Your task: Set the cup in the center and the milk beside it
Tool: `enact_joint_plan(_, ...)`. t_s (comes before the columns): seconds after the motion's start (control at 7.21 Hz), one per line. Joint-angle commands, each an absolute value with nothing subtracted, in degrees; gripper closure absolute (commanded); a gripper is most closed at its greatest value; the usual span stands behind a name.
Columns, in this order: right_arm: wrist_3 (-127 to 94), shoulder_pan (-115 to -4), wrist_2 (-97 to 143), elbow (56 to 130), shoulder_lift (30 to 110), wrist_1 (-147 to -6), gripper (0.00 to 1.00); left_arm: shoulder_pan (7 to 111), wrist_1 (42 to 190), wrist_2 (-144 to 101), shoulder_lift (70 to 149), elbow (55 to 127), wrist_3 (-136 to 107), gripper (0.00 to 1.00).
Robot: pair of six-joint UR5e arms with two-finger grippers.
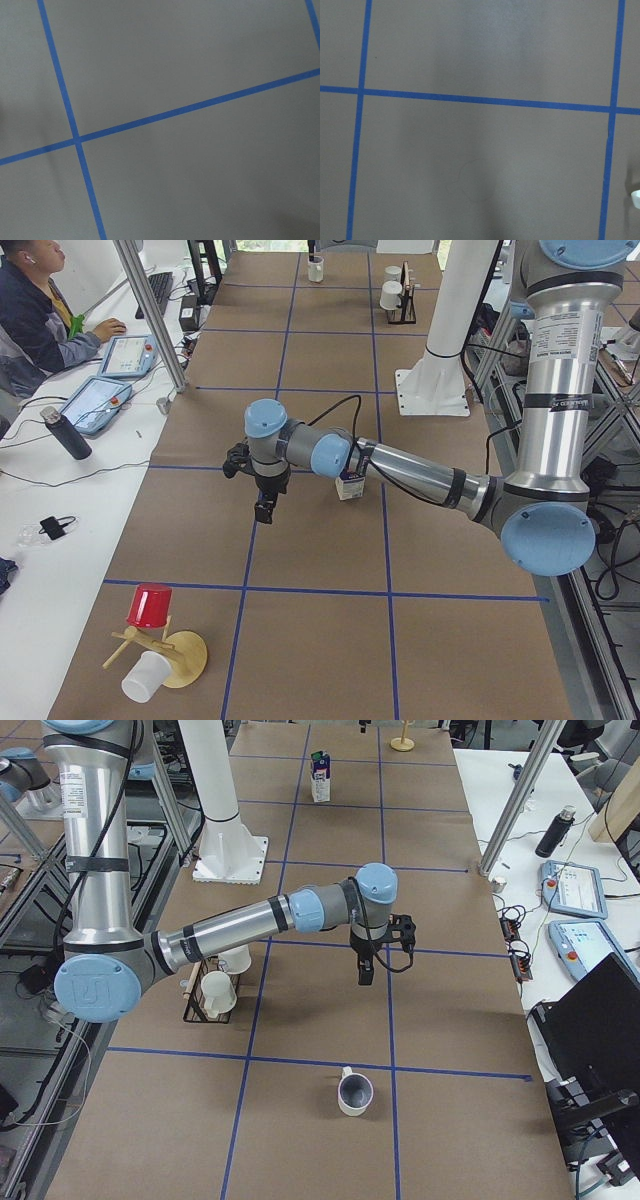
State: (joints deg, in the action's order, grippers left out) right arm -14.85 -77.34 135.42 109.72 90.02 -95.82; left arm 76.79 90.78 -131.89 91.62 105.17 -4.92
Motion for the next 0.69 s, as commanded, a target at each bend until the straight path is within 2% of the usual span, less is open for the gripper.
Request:
enact_joint_plan(0.0, -14.85, -77.43, 135.53, 110.13, 91.31, -95.8, 0.0, 76.73, 91.31, -131.75, 92.11, 105.46, -4.83, 0.02)
enact_joint_plan(0.55, -14.59, -77.26, 135.79, 110.21, 90.88, -95.54, 0.0, 76.64, 93.16, -131.75, 90.97, 103.46, -4.75, 0.02)
